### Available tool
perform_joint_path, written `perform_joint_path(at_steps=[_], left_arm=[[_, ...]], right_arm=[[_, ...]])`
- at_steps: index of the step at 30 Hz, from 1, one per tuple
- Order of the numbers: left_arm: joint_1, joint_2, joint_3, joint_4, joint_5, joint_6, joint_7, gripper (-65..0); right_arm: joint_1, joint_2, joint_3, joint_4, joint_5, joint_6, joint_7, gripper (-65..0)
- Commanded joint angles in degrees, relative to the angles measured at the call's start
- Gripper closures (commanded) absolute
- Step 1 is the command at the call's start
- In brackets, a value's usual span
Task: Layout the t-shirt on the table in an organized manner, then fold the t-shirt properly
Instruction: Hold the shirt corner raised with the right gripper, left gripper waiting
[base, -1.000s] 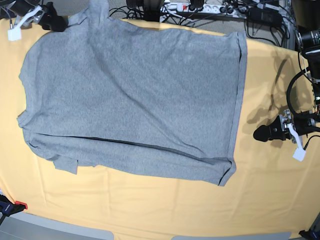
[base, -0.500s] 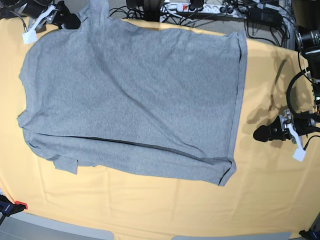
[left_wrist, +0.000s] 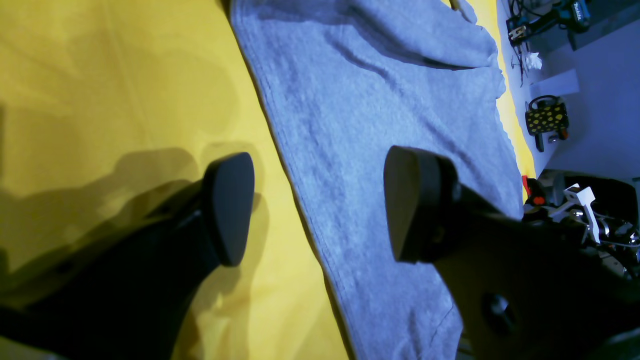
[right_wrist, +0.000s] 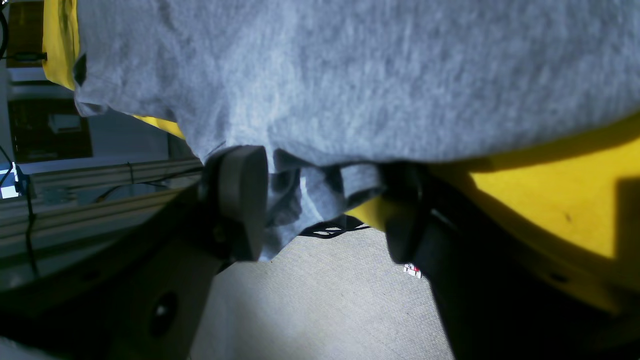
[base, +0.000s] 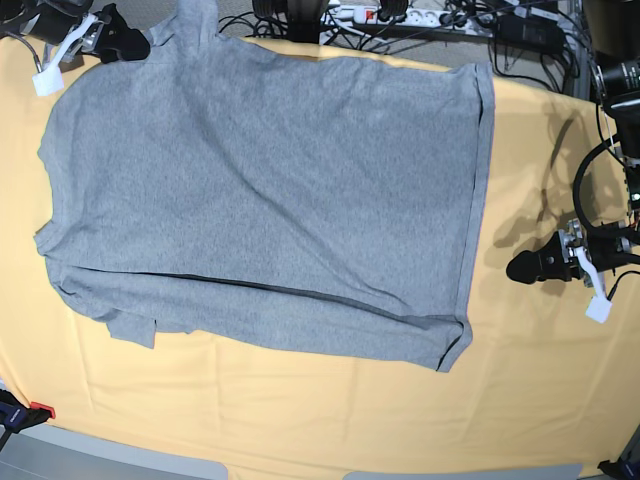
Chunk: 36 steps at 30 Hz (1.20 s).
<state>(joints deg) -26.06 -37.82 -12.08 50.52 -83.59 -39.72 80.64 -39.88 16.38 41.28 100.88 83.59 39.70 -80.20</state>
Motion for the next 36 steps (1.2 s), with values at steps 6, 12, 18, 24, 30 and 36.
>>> perform_joint_path(at_steps=[6, 12, 18, 24, 30, 36], left_arm=[[-1.6, -1.2, -0.5, 0.9, -1.4, -0.3, -0.6, -41.6], [-1.6, -1.2, -0.5, 0.9, -1.4, -0.3, -0.6, -41.6], [-1.6, -1.2, -0.5, 0.9, -1.4, -0.3, -0.6, -41.6], [-1.6, -1.2, -0.5, 0.9, -1.4, -0.3, -0.6, -41.6], [-1.6, -1.2, -0.5, 0.9, -1.4, -0.3, -0.6, -41.6], [-1.6, -1.2, -0.5, 0.9, -1.4, -0.3, -0.6, -41.6]], right_arm=[[-0.5, 0.8, 0.4, 0.8, 1.4, 0.3, 0.2, -37.2], [-1.0, 1.1, 0.4, 0.8, -0.5, 0.3, 0.2, -37.2], [-1.6, 1.6, 0.4, 0.8, -0.1, 0.3, 0.2, -37.0], [-1.6, 1.6, 0.4, 0.8, 0.0, 0.3, 0.2, -25.9], [-1.6, 1.6, 0.4, 0.8, 0.0, 0.3, 0.2, -4.8], [-1.6, 1.6, 0.4, 0.8, -0.1, 0.3, 0.2, 0.0]])
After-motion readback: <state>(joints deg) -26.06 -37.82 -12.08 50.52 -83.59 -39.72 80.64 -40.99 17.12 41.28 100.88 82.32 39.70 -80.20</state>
